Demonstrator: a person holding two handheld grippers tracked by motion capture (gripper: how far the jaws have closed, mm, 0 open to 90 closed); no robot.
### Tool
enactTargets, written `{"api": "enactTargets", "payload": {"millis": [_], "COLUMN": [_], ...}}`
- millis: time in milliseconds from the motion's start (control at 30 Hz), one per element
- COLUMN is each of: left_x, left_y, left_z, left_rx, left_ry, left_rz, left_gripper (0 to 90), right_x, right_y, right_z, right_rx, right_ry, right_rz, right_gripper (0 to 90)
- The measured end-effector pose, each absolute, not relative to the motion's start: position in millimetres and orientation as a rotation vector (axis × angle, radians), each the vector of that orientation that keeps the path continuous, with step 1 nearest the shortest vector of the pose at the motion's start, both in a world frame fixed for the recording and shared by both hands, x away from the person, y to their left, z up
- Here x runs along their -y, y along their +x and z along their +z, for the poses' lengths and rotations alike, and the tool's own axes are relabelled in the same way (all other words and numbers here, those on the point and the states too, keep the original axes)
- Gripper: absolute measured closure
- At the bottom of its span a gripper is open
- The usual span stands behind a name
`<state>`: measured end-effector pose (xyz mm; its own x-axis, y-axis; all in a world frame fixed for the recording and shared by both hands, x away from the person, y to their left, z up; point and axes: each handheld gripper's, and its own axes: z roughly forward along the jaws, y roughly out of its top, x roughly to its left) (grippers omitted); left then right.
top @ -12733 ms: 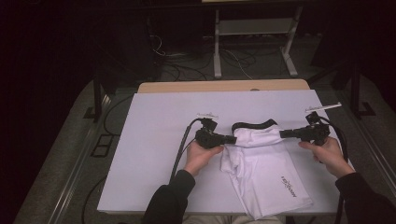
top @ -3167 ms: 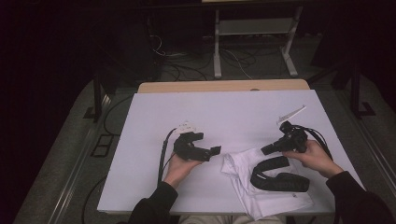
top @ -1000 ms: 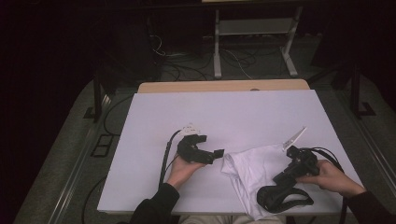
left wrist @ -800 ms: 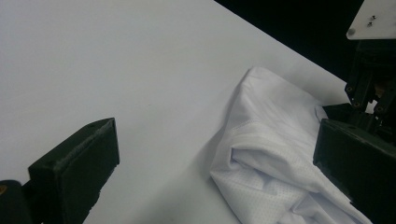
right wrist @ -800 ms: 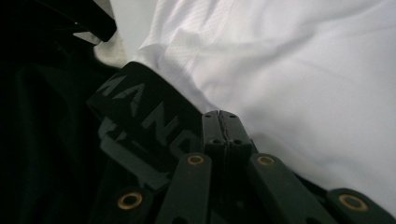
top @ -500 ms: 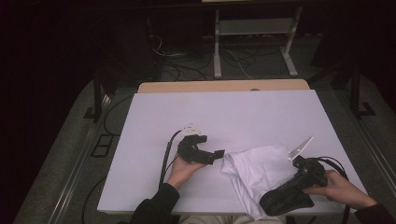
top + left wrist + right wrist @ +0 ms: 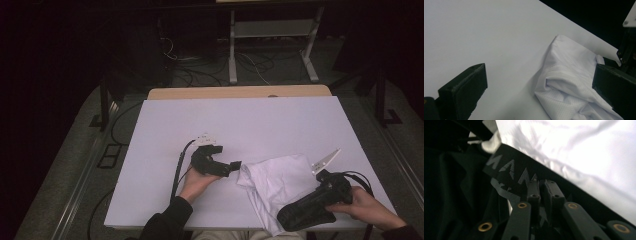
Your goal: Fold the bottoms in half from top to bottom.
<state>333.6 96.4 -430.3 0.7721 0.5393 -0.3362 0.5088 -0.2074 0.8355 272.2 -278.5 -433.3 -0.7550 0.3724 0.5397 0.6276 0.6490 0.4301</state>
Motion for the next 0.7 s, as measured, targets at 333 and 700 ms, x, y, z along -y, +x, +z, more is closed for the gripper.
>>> {"api": "enactTargets", "payload": {"millis": [333,700], "left_x": [-96,-92], "left_y": [334,334], "left_z": [-430,-432], "left_rx": [-0.805,-0.807], "left_ry": [1.851,1.853], "left_rz": [0.029,0.021], "left_gripper": [0.0,0.0], "right_x": [289,293], "right_y": [287,310], "right_z": [-397,-391], "right_rx": [2.476,2.489], "right_ry": [-0.867,-0.97], "right_rz": [-1.156,-1.249], "right_gripper": [51.2,21.2]}}
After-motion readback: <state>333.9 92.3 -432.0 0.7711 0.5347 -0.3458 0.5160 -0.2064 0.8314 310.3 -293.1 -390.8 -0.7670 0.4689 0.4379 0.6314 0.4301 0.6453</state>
